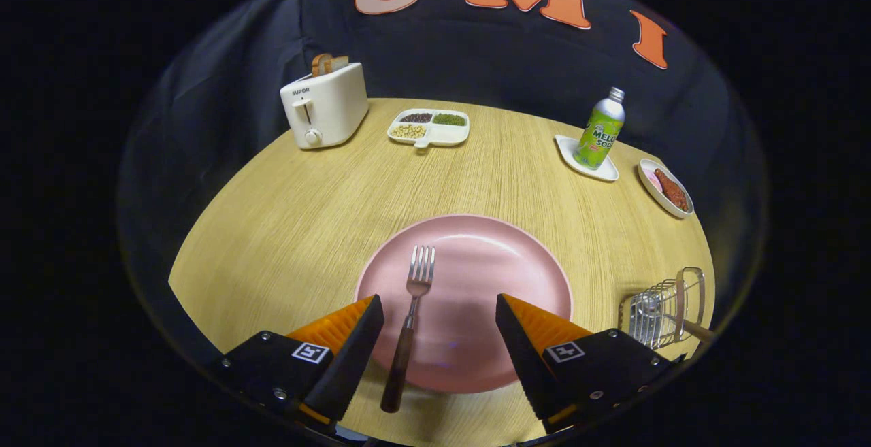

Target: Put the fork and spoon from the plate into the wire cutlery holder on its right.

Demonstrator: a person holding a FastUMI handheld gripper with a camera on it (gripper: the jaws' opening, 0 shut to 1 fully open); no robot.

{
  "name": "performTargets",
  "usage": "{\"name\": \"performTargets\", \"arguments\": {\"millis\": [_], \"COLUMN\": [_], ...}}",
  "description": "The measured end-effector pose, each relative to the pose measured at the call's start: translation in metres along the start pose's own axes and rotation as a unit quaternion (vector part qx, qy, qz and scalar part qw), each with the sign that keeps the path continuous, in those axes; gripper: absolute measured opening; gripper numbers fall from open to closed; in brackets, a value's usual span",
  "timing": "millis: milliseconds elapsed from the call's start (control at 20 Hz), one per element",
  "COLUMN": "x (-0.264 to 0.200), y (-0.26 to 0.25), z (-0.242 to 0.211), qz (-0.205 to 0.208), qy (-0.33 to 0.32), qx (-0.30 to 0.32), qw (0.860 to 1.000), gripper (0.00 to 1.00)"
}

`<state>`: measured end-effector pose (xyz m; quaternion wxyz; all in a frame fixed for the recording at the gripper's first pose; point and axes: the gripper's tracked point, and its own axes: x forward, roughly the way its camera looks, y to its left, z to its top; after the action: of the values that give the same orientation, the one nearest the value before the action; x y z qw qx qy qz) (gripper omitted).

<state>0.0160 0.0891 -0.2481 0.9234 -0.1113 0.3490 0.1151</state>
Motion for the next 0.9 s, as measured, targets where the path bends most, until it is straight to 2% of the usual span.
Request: {"name": "performTargets", "arguments": {"millis": [100,200,450,500,550,600,650,900], "x": [0.008,0.011,0.019,0.020,0.017,0.019,0.018,0.005], "y": [0.008,0.009,0.013,0.014,0.012,0.011,0.011,-0.002], "z": [-0.010,-0.015,-0.023,-0.023,-0.021,-0.021,-0.019,-0.011], "qz": [0.010,0.009,0.009,0.011,0.006,0.005,0.007,0.008], "qy": [0.020,0.030,0.045,0.045,0.043,0.040,0.038,0.029], "qx": [0.004,0.011,0.020,0.026,0.032,0.035,0.040,0.047], "qw": [1.000,0.999,0.999,0.999,0.999,0.999,0.998,0.998], "gripper": [0.93,0.80,0.41,0.36,0.20,0.08,0.04,0.05]}}
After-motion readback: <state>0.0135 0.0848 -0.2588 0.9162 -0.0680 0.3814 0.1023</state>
